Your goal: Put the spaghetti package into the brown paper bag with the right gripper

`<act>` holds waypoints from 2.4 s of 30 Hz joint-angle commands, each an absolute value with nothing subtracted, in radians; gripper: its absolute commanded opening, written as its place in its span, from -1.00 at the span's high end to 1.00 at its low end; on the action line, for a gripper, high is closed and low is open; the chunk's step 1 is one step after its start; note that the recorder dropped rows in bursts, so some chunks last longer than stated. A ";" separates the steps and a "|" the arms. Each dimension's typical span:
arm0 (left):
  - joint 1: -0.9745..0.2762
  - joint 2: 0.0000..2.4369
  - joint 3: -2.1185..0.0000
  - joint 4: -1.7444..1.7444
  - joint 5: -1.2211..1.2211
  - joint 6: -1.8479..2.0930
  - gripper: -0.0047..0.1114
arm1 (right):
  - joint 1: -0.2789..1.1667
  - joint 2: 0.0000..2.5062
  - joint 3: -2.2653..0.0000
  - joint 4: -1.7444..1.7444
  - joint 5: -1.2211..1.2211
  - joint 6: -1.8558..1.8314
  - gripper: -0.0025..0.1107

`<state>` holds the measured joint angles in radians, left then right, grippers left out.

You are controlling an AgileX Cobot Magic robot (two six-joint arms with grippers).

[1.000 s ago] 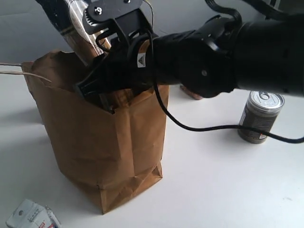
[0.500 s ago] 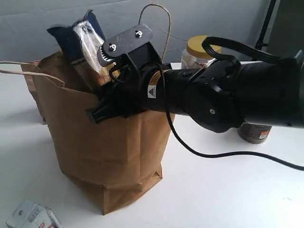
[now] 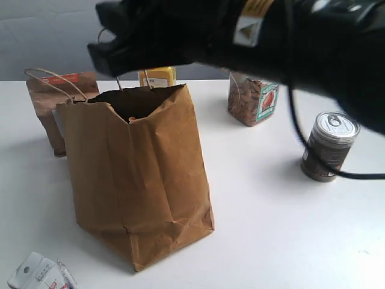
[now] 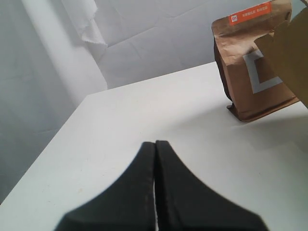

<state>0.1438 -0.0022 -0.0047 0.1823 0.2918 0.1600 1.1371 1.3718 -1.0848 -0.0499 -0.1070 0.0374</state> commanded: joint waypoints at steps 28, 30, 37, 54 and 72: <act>0.148 0.000 0.000 0.178 0.286 0.156 0.92 | 0.357 0.416 -0.214 -0.059 -0.015 0.060 0.96; 0.148 0.000 0.000 0.178 0.286 0.156 0.92 | 0.325 0.367 -0.163 -0.051 -0.015 0.060 0.96; 0.148 0.000 0.000 0.178 0.286 0.156 0.92 | 0.242 0.183 -0.026 -0.018 -0.013 0.054 0.96; 0.148 0.000 0.000 0.178 0.286 0.156 0.92 | 0.196 0.000 0.000 -0.012 0.140 0.045 0.96; 0.148 0.000 0.000 0.178 0.286 0.156 0.92 | 0.196 0.000 0.000 -0.012 0.140 0.052 0.96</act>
<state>0.1438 -0.0022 -0.0047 0.1823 0.2918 0.1600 0.2001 0.0055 -0.0039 -0.0087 0.1403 0.0522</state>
